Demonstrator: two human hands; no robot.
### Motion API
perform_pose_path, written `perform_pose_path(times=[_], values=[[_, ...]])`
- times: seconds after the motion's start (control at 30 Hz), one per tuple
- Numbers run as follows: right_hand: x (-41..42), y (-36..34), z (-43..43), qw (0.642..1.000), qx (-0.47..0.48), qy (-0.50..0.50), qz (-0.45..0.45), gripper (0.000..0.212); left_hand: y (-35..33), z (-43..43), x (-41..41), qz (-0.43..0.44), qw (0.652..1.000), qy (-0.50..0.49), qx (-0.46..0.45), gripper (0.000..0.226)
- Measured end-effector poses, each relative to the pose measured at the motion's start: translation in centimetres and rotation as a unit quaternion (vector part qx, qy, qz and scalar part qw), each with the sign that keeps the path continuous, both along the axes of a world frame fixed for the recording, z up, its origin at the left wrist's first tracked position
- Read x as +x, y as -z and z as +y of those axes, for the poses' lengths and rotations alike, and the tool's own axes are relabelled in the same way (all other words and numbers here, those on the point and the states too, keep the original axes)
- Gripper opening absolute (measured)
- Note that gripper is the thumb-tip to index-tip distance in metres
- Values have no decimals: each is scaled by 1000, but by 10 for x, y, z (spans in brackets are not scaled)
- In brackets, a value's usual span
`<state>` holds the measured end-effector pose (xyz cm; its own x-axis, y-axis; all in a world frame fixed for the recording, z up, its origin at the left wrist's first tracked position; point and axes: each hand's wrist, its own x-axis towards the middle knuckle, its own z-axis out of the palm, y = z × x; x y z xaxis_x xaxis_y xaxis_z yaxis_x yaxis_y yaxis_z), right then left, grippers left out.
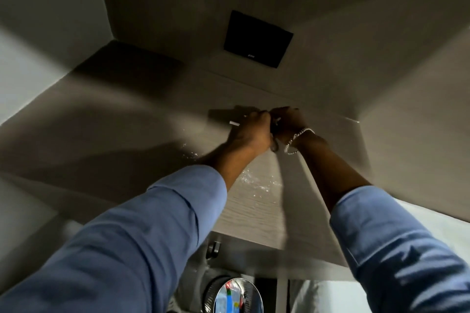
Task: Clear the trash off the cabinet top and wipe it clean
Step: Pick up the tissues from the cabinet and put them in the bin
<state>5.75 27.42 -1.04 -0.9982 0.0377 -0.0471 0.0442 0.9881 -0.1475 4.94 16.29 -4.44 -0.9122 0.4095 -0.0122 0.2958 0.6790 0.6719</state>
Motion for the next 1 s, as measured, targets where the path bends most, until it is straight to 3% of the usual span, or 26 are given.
perform_pose_path(times=[0.13,0.27,0.4,0.5,0.57,0.63,0.73,0.9,1.0], values=[[41,-3,8,971,-215,82,58,17,3,-13,22,-28,994,-39,101,23],[105,-9,12,946,-293,59,128,23,-7,-26,78,-98,967,-59,226,24],[197,-15,9,881,-461,43,100,29,-12,-41,166,-129,942,-43,306,32],[264,-2,7,848,-522,33,83,32,-6,-50,236,-140,927,-53,345,33],[308,25,7,825,-560,48,61,34,10,-55,281,-194,908,-47,369,32],[346,63,6,810,-578,96,26,37,36,-60,319,-254,902,-63,342,35],[388,130,2,830,-534,159,-14,38,86,-60,358,-318,905,-91,269,34],[410,229,-3,809,-504,294,-72,37,183,-39,376,-333,915,-157,164,29],[404,276,-5,823,-461,317,-97,44,237,-25,373,-359,913,-167,102,38]])
